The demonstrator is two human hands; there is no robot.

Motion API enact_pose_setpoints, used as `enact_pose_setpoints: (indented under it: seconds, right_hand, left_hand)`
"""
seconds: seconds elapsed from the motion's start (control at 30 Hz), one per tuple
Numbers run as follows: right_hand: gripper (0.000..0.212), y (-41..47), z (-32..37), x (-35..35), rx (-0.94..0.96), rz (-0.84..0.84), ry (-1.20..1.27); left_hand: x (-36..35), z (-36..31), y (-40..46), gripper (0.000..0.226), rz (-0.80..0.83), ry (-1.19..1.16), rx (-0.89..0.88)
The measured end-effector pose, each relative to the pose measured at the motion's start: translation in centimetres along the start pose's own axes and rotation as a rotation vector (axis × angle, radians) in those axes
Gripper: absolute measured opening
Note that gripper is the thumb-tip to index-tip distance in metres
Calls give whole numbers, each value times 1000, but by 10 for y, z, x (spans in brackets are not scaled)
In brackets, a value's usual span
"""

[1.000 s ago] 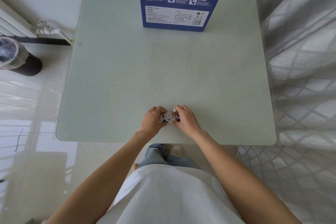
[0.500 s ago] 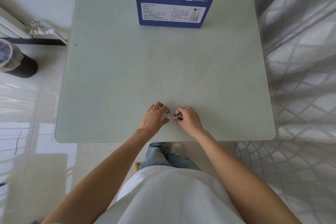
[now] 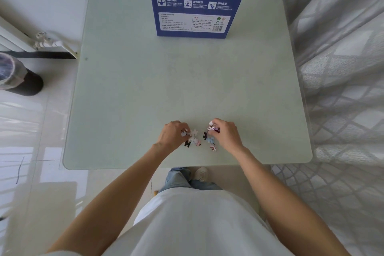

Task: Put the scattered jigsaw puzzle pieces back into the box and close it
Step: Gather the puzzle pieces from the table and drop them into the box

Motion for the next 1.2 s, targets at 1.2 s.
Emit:
enact_pose_setpoints:
  seconds: [1.2]
  right_hand:
    - [24,173,331,338,718,-698,-405]
  left_hand:
    - [446,-158,146,19,-856,243,-619]
Point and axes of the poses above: each hand's wrist, its own y-axis towards the middle knuckle, its own x-axis out of the back of the hand, z = x × y, the point moved 5 cm from there along y, towards the middle knuckle, and after that the axes turned 3 degrees about z, right-handed, at the moved point
